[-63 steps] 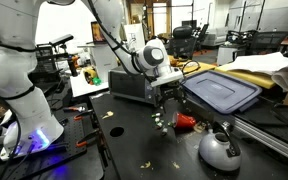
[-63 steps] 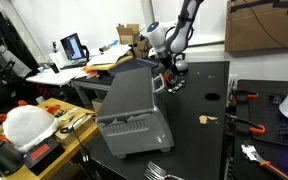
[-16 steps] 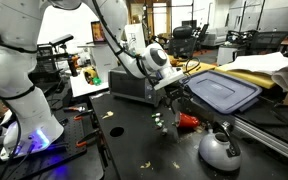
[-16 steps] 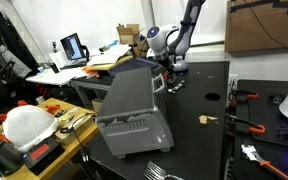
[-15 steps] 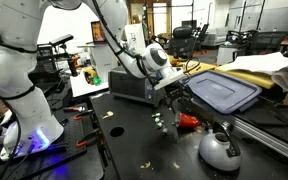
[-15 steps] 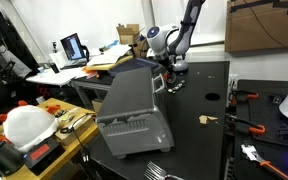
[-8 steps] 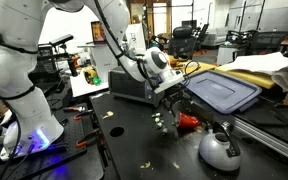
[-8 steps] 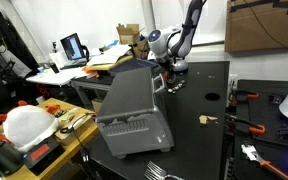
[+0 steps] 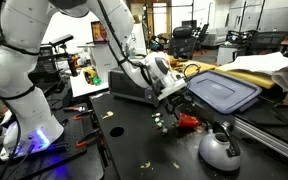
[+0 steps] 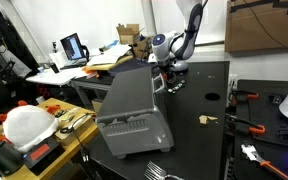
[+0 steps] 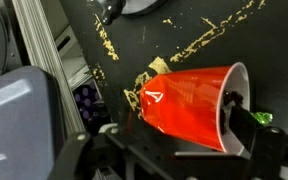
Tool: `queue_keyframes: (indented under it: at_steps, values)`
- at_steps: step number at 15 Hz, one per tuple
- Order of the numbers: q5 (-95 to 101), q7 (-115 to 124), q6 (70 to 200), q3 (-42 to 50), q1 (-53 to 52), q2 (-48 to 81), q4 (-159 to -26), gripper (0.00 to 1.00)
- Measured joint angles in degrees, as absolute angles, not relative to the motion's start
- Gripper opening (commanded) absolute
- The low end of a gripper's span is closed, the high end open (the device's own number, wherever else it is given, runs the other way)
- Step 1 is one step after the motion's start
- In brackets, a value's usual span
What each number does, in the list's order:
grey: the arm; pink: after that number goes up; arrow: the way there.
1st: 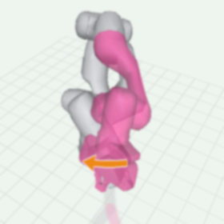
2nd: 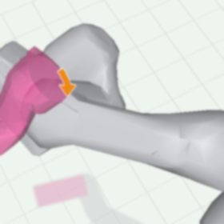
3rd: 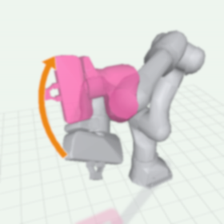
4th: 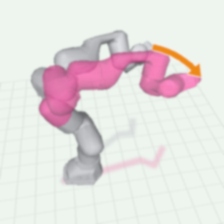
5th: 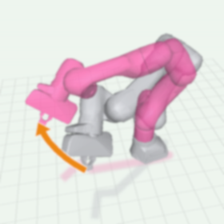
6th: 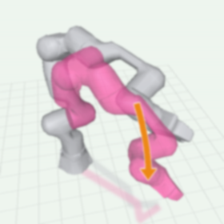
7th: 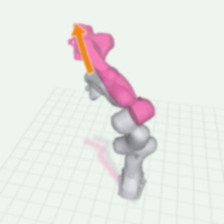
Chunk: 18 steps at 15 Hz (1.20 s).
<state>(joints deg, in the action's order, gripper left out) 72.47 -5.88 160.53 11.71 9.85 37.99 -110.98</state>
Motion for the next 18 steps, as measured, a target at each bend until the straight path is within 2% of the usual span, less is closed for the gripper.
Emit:
queue_keyframes:
  at_steps: [8,10,18]
  values:
    - [85.36,5.38,161.82,14.1,8.85,39.54,-108.68,0.12]
    - [87.32,7.31,161.82,14.12,8.64,39.54,-108.68,0.0]
    - [89.26,9.55,161.82,14.12,8.48,39.48,-108.4,0.01]
